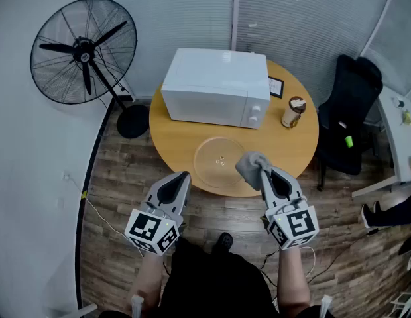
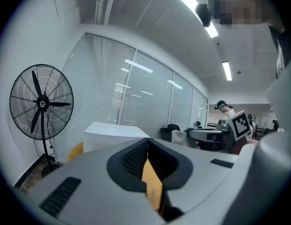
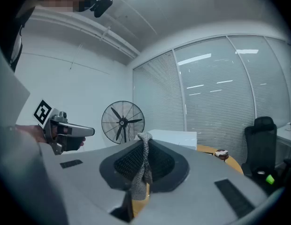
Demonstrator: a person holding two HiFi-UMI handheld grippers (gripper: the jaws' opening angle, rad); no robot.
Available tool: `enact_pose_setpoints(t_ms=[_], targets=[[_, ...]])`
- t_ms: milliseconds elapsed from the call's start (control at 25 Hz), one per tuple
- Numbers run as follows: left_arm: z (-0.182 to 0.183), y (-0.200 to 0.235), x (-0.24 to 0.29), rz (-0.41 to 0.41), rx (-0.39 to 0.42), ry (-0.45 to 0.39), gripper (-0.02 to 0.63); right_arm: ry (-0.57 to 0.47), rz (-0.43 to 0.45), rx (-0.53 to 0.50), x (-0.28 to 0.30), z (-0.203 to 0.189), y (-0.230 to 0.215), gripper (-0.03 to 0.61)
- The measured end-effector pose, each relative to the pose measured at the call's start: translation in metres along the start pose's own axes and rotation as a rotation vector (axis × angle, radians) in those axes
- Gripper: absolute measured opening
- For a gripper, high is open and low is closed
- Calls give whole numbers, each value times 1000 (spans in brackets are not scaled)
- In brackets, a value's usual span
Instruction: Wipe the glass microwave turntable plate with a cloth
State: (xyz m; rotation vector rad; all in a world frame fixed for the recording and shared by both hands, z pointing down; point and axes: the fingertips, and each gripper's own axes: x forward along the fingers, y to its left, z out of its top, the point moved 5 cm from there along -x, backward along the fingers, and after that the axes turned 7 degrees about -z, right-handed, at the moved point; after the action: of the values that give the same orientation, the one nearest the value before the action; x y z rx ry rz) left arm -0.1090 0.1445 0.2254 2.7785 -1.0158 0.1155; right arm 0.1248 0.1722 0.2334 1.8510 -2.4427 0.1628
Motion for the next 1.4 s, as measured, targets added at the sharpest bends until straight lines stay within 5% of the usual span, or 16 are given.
enact_pose_setpoints(t_ms=[640, 1400], targets=[[-27, -27, -1, 63, -43, 40, -2, 12, 49, 67, -19, -25, -13, 37], [-119, 32, 15, 86, -391, 132, 0, 193, 112, 60, 40, -84, 4, 38]])
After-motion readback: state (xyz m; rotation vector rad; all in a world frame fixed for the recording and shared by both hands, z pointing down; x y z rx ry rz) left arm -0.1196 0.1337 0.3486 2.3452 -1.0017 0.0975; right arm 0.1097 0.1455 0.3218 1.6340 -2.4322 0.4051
